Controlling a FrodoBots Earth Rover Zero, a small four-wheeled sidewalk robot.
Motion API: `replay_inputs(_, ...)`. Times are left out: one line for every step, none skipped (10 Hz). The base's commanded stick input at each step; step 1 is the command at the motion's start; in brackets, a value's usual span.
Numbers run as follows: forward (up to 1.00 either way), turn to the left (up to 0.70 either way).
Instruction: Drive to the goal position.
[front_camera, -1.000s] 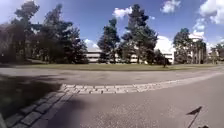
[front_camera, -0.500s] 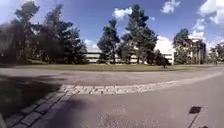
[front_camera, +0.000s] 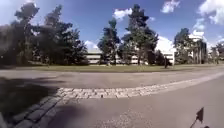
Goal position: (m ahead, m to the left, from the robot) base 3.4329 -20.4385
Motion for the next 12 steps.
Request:
replay_inputs(0.00,-0.59)
replay_inputs(0.00,-0.70)
replay_inputs(0.00,-0.70)
replay_inputs(0.00,-0.70)
replay_inputs(0.00,-0.70)
replay_inputs(0.00,-0.70)
replay_inputs(0.00,-0.70)
replay_inputs(0.00,-0.70)
replay_inputs(0.00,-0.70)
replay_inputs(0.00,-0.70)
replay_inputs(0.00,-0.70)
replay_inputs(0.00,-0.70)
